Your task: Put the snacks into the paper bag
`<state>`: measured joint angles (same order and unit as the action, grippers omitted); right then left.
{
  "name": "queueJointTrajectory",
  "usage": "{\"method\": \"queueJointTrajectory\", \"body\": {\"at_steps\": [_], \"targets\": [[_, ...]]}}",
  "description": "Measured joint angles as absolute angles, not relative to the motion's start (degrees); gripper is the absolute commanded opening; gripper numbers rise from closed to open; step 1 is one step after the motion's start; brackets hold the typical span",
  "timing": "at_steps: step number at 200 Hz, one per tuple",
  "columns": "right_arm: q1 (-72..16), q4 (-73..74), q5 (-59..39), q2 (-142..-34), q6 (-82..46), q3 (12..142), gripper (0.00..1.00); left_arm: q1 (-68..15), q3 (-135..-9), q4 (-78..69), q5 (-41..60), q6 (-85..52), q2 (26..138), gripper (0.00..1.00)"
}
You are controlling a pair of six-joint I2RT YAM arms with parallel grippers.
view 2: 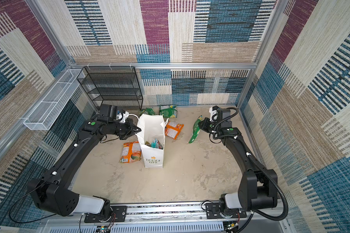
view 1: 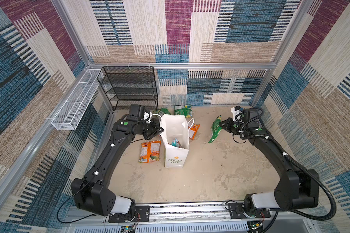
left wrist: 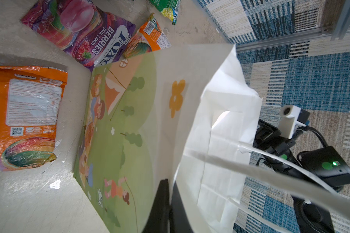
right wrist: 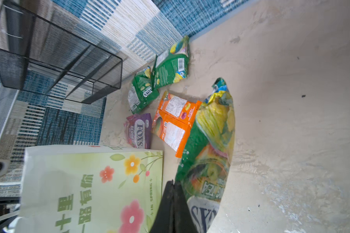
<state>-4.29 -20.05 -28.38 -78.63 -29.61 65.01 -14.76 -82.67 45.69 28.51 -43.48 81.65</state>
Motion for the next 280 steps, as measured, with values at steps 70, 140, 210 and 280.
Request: {"method": "queueJointTrajectory", "body": {"at_steps": [70, 140, 210, 280], "targets": [[-8.5, -24.1, -29.5, -74.6, -32.1, 80.6, 0.00, -14.8, -82.6, 45.6, 28.7, -43.5, 81.6, 0.00], [-18.4, -28.6, -27.9, -78.8, -33.6, 103.8, 0.00, -14.8, -82.5, 45.5, 28.7, -43.5, 81.6, 0.00], [-22.7, -31.7, -16.4, -80.0, -31.9, 97.7, 0.73, -14.8, -82.4, 45.3, 28.8, -43.5, 81.6, 0.00], [-15.5, -23.6, -14.7, -75.8, -32.7, 58.3, 0.91, -14.7, -82.3, 45.3, 28.8, -43.5, 81.3, 0.00]]}}
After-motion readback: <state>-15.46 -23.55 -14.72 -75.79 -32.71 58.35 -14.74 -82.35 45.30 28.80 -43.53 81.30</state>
